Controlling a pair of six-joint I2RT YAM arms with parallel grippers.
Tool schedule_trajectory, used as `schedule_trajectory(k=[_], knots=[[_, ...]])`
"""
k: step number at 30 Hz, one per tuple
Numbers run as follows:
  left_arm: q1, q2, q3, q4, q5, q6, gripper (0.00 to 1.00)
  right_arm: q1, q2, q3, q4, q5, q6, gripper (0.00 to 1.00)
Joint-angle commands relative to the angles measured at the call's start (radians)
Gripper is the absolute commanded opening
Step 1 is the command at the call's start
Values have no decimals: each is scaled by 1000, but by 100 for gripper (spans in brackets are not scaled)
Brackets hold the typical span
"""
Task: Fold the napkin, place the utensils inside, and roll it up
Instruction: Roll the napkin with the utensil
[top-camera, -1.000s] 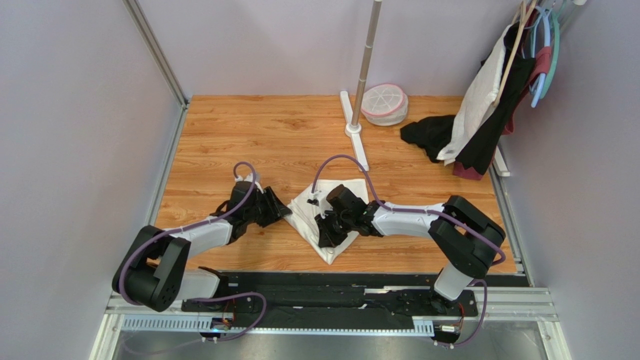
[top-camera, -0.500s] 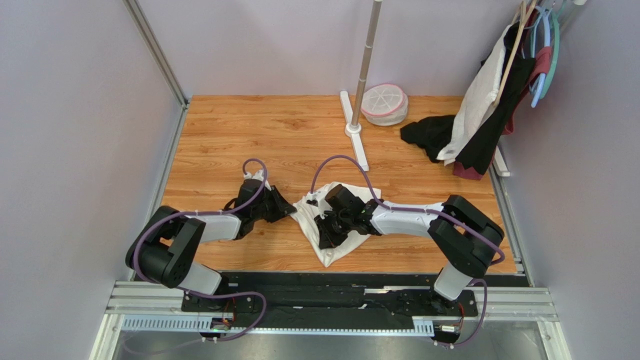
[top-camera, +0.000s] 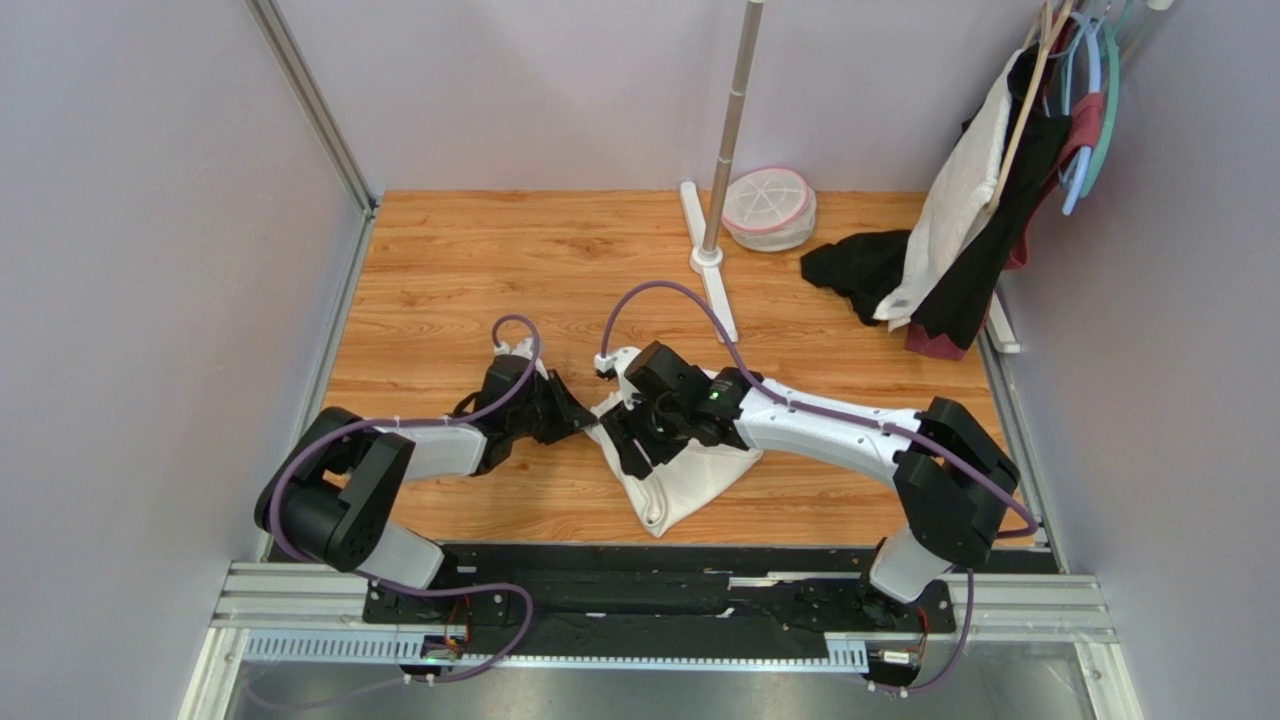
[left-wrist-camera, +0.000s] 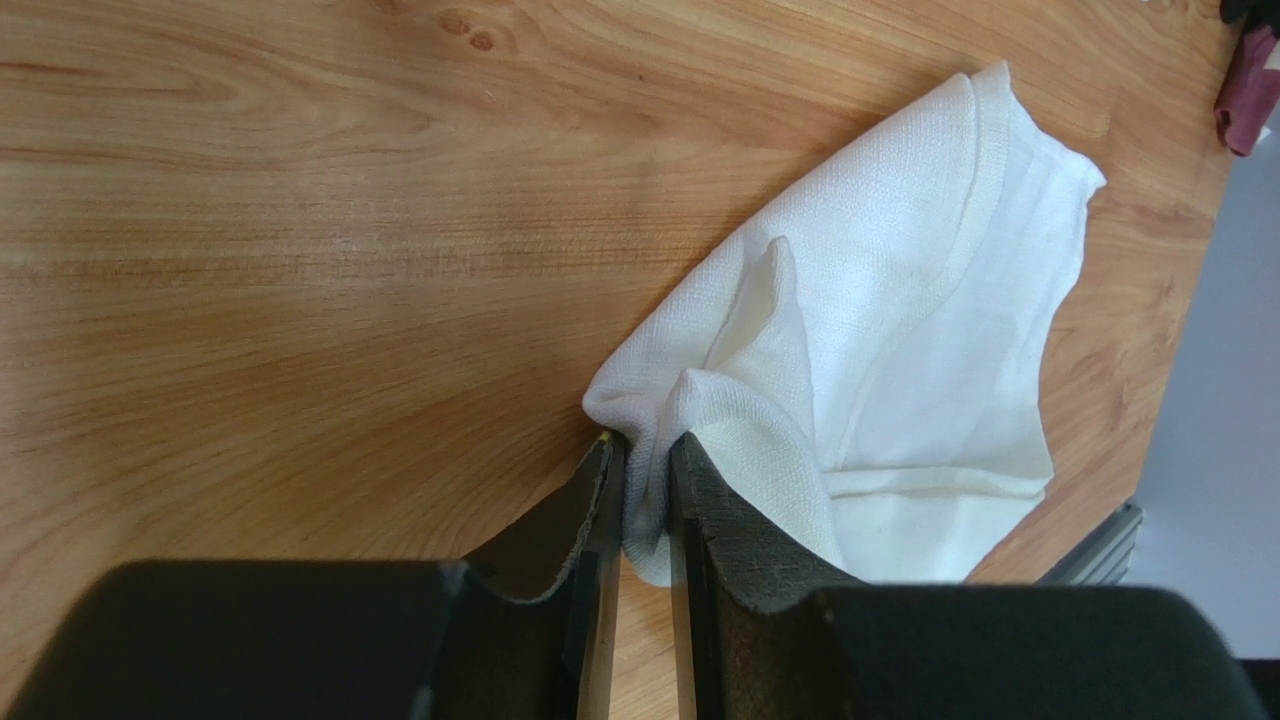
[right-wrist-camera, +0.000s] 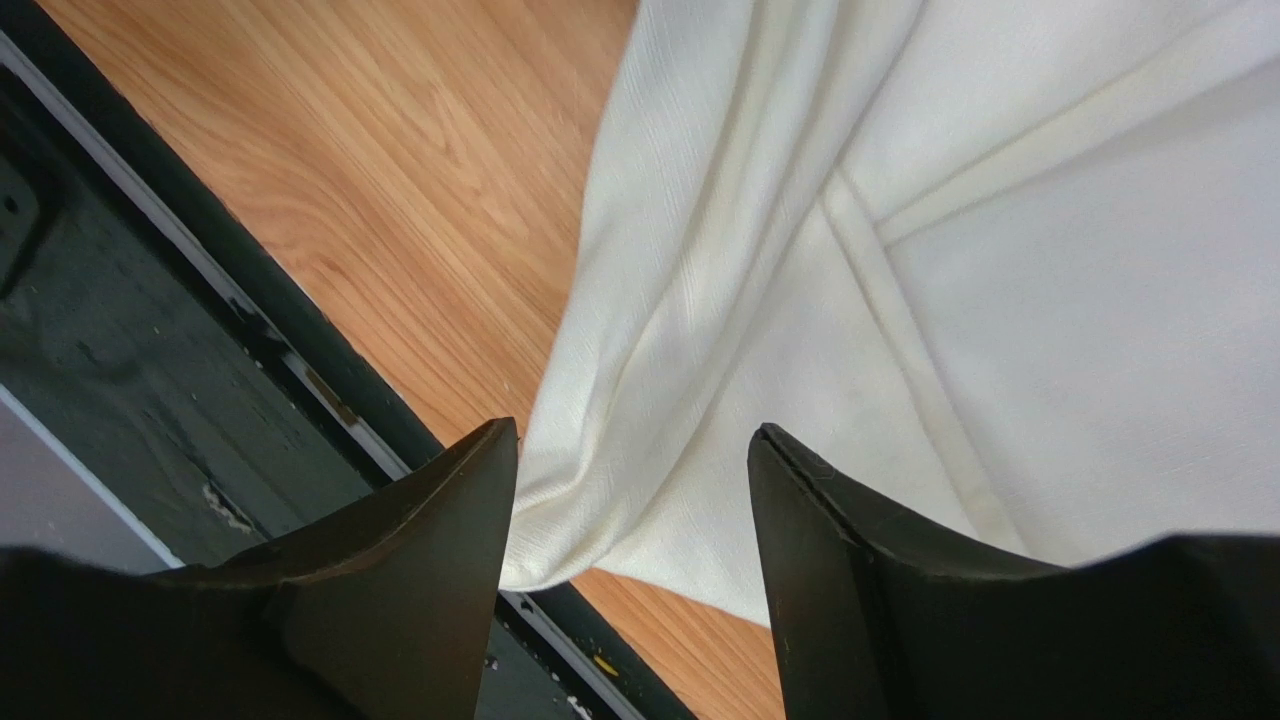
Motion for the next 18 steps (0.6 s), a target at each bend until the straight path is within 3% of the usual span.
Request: schedule_trajectory(k=[1,8,18], knots=[[-12,8,4,-139,-35,45,23,50,7,71,-13,190,-3,63],[-12,1,19,-176,-41,60,23,142,93,114,36,278,-21,56],[-12,2,28,-185,-35,63,23,176,185,149,76,297,-47,55]])
